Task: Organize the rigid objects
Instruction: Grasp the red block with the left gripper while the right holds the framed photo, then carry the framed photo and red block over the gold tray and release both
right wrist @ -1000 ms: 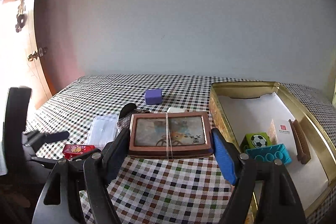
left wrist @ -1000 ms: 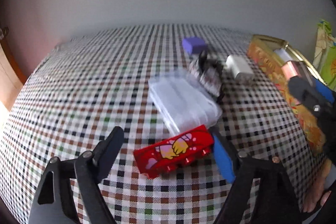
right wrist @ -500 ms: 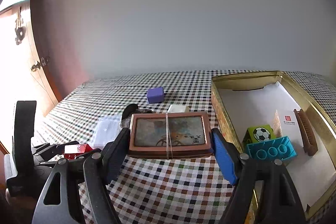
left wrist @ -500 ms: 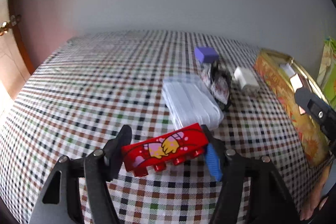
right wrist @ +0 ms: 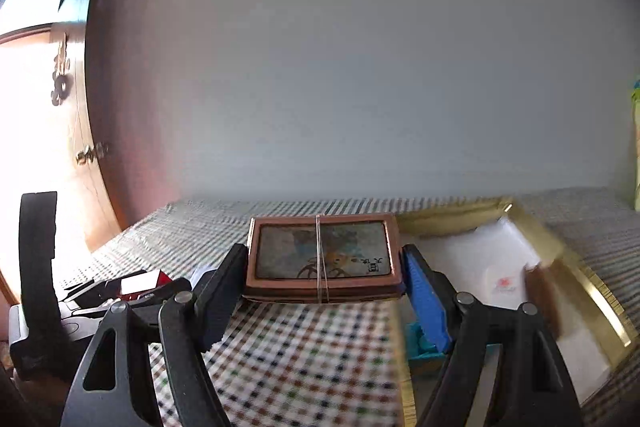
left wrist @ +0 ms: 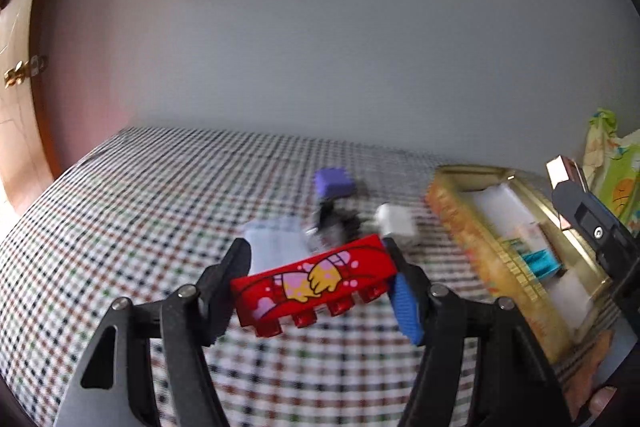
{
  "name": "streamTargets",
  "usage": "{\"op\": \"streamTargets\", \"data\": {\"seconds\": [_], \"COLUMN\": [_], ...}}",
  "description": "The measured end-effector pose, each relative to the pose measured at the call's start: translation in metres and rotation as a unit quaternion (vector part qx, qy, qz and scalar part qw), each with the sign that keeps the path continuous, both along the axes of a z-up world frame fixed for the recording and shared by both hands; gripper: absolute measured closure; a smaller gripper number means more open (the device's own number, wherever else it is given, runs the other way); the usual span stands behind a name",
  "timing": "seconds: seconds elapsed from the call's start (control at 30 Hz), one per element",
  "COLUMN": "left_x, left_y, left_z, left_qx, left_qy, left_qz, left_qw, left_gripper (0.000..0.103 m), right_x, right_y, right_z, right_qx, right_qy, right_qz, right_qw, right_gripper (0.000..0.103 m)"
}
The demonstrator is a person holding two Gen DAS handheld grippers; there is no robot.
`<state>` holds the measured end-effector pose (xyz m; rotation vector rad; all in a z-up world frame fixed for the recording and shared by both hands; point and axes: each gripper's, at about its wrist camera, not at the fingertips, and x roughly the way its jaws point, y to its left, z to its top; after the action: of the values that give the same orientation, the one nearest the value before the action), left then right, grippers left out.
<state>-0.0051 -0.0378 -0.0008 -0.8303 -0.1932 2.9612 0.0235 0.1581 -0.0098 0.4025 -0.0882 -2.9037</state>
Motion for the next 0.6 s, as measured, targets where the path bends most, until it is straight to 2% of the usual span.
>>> {"op": "streamTargets", "data": {"seconds": [0.07,0.2,0.4,0.6], "left_x": [-0.003,-0.011,-0.019,-0.030], "left_y": [0.014,0.045,0.095,0.138], "left_z": [0.005,0.014,0.025,0.028], "left_qx": [0.004,-0.002,-0.020,-0.033], "left_qy": [0.007,0.017,0.030,0.027], "left_qz": [-0.012,-0.039,-0.072,-0.102], "left_qw": [0.9999,0.9991,0.9967,0.9938], "left_gripper": [0.037,0.037,0.037,0.037], "right_x": [0.005,0.006,-0.002,-0.010], "right_y": [0.012,0.037,0.075,0.103], "right_z": [0.003,0.005,0.006,0.004], "right_qx": [0.013,0.020,0.010,0.019], "right_qy": [0.022,0.036,0.028,0.018], "right_qz": [-0.018,-0.047,-0.084,-0.111], "right_qw": [1.000,0.998,0.996,0.994], "right_gripper": [0.025,0.025,0.025,0.025]}}
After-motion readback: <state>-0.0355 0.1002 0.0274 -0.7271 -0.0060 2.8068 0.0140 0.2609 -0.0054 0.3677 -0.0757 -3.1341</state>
